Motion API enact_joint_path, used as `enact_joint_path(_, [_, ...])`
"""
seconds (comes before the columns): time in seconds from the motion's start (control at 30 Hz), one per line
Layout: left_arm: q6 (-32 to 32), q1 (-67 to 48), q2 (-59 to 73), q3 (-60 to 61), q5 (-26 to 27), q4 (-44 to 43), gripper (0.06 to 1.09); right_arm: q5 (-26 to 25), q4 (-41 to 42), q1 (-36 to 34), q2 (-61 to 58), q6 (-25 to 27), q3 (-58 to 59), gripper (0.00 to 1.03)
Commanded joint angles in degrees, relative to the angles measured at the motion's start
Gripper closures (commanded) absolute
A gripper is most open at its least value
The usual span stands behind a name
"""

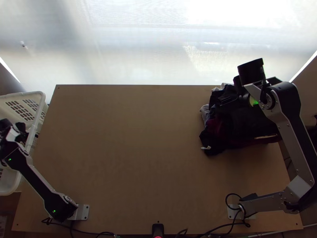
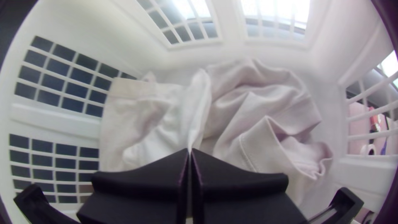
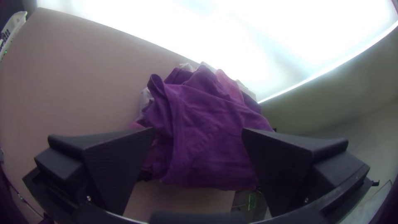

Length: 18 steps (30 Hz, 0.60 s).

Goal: Fold the t-shirt

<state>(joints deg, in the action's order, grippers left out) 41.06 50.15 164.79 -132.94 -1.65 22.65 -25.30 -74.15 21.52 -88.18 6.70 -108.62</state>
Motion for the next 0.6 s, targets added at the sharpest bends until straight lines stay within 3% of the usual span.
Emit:
enact_joint_path(0.0, [-3.3, 0.5, -17.6, 2.7, 3.3, 14.2, 1.05, -0.1, 0.1, 1.9, -0.5, 0.4, 0.4, 0.05])
enact_joint_path(0.33, [-4.2, -3.1, -48.1, 4.0, 12.6, 37.5, 1.05, -0.1, 0.8, 5.5, -1.7, 1.5, 1.1, 0.05])
enact_joint_path(0.57, [-7.0, -14.6, -67.0, 6.4, 14.0, 50.1, 1.05, 0.1, 0.7, 5.1, -0.9, 0.6, 4.6, 0.05])
